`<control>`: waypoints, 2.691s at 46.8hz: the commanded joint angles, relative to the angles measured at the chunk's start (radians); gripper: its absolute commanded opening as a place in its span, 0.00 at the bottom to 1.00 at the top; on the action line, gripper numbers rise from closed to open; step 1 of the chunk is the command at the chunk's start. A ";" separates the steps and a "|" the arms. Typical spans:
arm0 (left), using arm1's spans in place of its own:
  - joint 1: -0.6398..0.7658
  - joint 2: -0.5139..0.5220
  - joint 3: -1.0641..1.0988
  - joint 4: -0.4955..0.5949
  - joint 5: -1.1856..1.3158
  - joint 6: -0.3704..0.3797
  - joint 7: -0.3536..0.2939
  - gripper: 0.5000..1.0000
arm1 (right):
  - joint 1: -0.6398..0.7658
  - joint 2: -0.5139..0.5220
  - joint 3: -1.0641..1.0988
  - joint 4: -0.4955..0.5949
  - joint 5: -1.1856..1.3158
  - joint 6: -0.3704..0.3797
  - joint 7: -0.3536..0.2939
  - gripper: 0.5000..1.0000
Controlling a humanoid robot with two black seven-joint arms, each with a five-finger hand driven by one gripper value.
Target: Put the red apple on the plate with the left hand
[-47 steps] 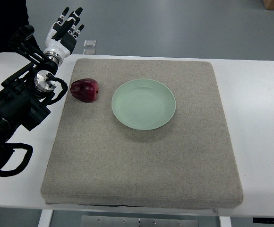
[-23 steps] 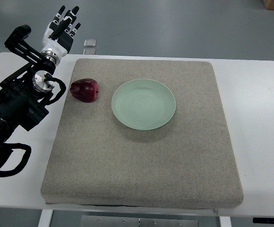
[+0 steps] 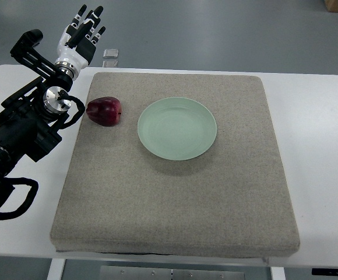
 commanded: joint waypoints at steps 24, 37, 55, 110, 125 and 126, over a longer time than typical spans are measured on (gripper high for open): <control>0.007 0.221 0.221 -0.355 0.002 0.114 0.000 0.98 | 0.000 0.000 0.000 0.000 0.000 0.001 0.000 0.86; -0.041 0.297 0.382 -0.427 0.030 0.111 0.000 0.98 | 0.000 0.000 0.000 0.000 0.000 0.001 0.000 0.86; -0.167 0.431 0.663 -0.570 0.191 0.108 0.003 0.98 | 0.000 0.000 0.000 0.000 0.001 0.001 0.000 0.86; -0.265 0.527 0.855 -0.657 1.298 0.008 0.006 0.96 | 0.000 0.000 0.000 0.000 0.000 0.001 0.000 0.86; -0.251 0.523 0.863 -0.654 1.328 0.014 0.006 0.95 | 0.000 0.000 0.000 0.000 0.000 0.001 0.000 0.86; -0.250 0.523 0.863 -0.654 1.328 0.014 0.006 0.95 | 0.000 0.000 0.000 0.000 0.000 0.001 0.000 0.86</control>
